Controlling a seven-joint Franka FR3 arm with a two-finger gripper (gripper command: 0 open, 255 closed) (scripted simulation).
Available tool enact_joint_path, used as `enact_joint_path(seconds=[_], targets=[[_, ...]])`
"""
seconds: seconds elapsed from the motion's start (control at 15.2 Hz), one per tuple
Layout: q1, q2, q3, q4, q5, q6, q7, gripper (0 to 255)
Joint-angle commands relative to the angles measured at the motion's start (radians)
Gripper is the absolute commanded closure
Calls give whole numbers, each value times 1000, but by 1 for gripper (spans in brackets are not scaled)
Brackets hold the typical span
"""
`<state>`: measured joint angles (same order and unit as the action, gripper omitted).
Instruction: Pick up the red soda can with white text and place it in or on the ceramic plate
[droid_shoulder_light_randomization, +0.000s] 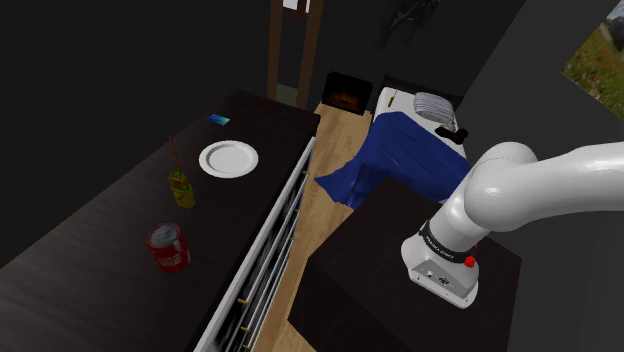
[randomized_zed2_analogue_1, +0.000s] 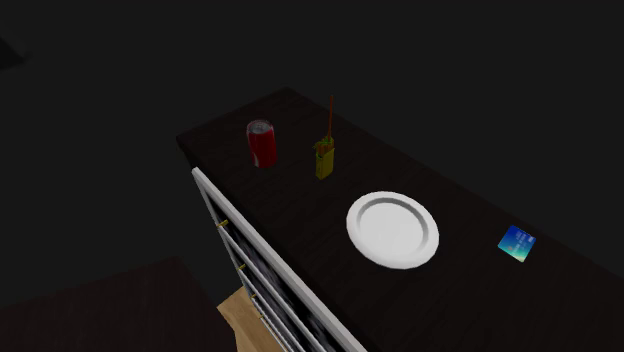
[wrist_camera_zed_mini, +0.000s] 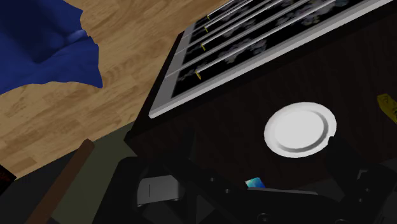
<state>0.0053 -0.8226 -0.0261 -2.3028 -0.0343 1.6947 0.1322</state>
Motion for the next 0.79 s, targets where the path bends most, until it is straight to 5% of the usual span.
enact_joint_path(seconds=[0.0, 0.73], targets=[[0, 0, 0, 0, 0, 0, 0, 0], [52, 152, 203, -93, 97, 197, 230, 0]])
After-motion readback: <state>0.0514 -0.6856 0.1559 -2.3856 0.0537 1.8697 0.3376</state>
